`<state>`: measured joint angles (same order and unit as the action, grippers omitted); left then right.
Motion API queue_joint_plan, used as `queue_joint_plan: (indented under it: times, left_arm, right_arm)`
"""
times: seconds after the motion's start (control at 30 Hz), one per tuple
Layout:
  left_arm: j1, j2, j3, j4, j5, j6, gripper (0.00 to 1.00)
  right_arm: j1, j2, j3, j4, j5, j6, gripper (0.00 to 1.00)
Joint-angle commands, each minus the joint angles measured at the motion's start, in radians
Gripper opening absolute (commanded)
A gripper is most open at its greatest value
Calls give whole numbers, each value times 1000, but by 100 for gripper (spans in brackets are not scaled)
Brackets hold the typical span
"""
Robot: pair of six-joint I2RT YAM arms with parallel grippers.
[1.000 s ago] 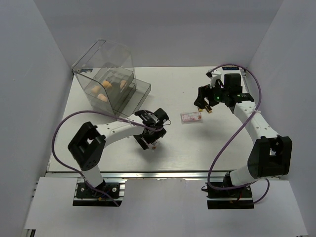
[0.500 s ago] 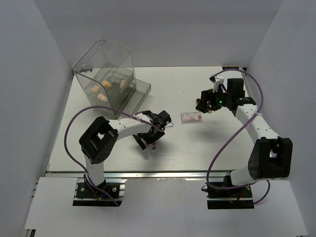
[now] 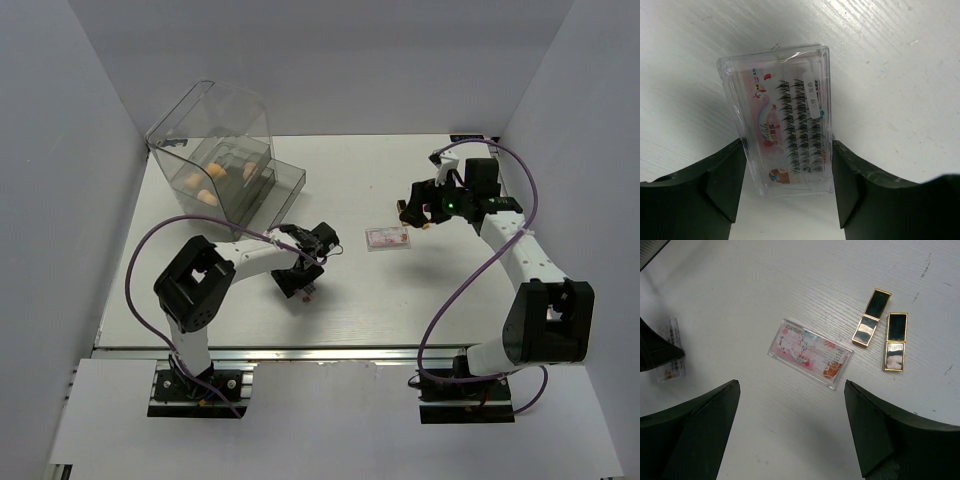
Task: Organize the makeup
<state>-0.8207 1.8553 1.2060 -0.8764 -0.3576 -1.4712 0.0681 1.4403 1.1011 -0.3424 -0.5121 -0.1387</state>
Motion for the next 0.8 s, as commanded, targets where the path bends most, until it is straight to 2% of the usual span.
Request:
queue_joint_plan:
  times: [0.0, 0.13, 0.33, 0.5, 0.57, 0.67, 0.77]
  left_arm:
    - [3, -7, -62, 83, 22, 23, 33]
    - [-41, -45, -31, 105, 22, 125, 19]
    - [-115, -53, 105, 27, -23, 236, 16]
    - [-132, -77, 200, 4, -50, 313, 16]
    - [-132, -84, 249, -22, -93, 392, 16]
    - [-109, -58, 406, -128, -175, 538, 14]
    - [-22, -33, 547, -213, -188, 696, 6]
  right_arm:
    - [-11, -38, 19, 5, -20, -4, 89]
    - [-19, -38, 22, 5, -19, -6, 89]
    - [-22, -34, 36, 5, -19, -6, 89]
    - [-24, -38, 32, 5, -16, -2, 89]
    - [-25, -41, 26, 5, -14, -6, 89]
    - [-28, -44, 17, 8, -14, -6, 89]
    - [-30, -44, 11, 13, -19, -1, 89]
